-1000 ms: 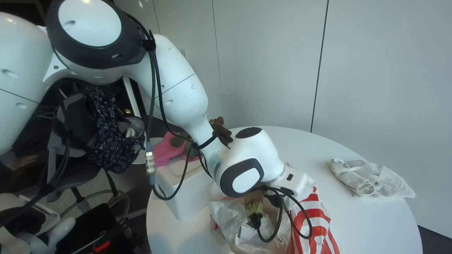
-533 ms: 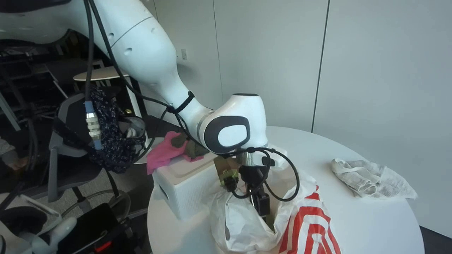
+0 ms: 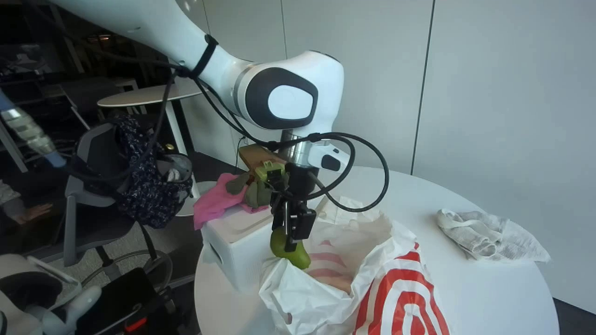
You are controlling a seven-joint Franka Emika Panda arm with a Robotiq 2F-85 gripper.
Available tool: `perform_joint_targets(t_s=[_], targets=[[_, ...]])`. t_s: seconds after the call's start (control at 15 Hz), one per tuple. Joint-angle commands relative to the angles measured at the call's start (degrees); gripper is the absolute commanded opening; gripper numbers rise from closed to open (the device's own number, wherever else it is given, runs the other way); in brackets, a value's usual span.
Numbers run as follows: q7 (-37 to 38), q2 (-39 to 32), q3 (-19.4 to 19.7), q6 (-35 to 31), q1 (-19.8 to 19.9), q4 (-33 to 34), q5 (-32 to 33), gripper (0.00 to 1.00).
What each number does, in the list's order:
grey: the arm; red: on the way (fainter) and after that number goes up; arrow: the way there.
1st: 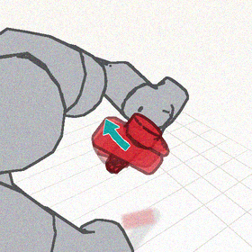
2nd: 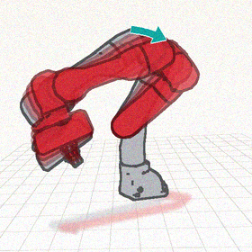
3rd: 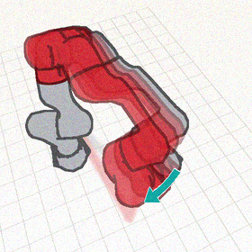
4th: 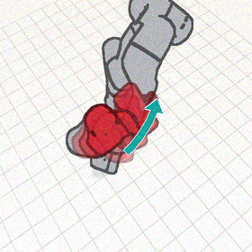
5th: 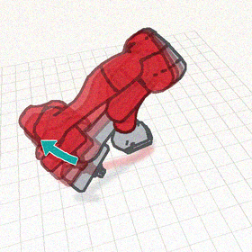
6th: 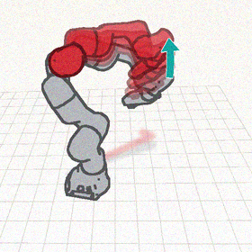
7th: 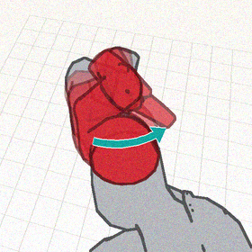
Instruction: Remove everything from the plastic bag and put it on the white box
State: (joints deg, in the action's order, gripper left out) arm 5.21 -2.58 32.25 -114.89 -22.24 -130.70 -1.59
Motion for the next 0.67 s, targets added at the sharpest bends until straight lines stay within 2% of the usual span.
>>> perform_joint_targets(t_s=[0.0, 0.13, 0.33, 0.6], targets=[[-4.1, 9.5, -14.9, 0.2, 10.1, -4.1, -1.4, 0.45], [-5.9, 10.5, -21.4, -2.2, 11.4, -5.2, -3.4, 0.45], [-7.1, 8.7, -29.4, -5.8, 10.7, -4.7, -6.6, 0.45], [-4.8, 3.8, -38.2, -14.5, 9.2, -3.3, -4.1, 0.45]])
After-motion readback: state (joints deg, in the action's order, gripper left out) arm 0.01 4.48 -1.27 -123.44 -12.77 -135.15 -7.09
